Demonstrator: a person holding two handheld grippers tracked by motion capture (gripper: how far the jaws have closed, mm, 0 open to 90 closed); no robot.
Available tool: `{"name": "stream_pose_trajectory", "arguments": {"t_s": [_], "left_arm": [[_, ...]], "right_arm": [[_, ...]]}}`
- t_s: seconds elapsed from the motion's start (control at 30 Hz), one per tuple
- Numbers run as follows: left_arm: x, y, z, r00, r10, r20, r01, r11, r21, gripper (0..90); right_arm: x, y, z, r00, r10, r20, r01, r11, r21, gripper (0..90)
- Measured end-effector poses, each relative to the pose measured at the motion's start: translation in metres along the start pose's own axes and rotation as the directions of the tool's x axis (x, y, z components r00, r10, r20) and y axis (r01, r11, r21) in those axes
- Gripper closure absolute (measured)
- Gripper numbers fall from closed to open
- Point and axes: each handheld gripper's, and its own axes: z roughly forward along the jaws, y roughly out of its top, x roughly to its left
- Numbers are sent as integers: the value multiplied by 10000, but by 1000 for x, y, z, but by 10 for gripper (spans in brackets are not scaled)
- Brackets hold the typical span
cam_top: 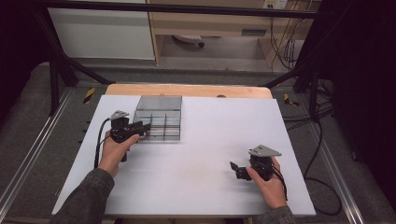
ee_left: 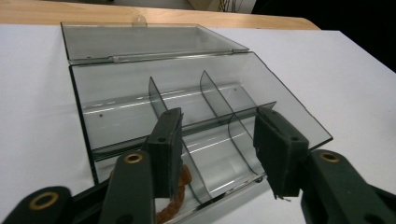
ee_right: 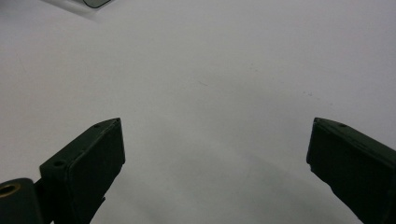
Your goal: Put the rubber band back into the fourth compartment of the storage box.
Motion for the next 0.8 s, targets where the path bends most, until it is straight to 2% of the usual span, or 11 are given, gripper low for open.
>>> {"name": "stream_pose_trajectory", "arguments": {"t_s": [0.07,0.27,0.3,0.33,0.37,0.4,0.5,0.53,0.63,0.8], "left_arm": [[-2,1,0,9999,101,35,-101,9999,-65,497],[-7,2,0,9995,309,93,-305,9990,-332,373],[-8,2,0,9993,366,53,-364,9986,-375,325],[-9,2,0,9991,418,24,-416,9981,-445,325],[-10,2,0,9988,496,4,-495,9976,-477,274],[-11,2,0,9983,582,-92,-586,9970,-509,274],[-15,2,0,9961,797,-382,-814,9956,-456,186],[-16,2,0,9956,834,-417,-852,9954,-433,114],[-19,3,0,9964,736,-430,-760,9955,-569,61],[-25,4,-2,9943,820,-677,-864,9941,-649,60]], "right_arm": [[0,0,0,10000,-54,-2,54,10000,-21,48],[-1,0,0,10000,36,-3,-36,10000,-31,48],[-1,0,0,10000,24,-11,-24,10000,-57,48],[-1,0,0,10000,24,-11,-24,10000,-57,48],[0,1,1,10000,-35,-22,35,10000,-41,48],[0,1,1,10000,-35,-22,35,10000,-41,48],[1,1,1,9999,-106,-38,106,9999,-32,48],[2,1,1,10000,-81,-51,81,10000,-6,48],[2,1,0,9999,-130,-36,130,9999,-39,47],[1,1,0,9999,-138,-34,137,9999,-54,47]]}}
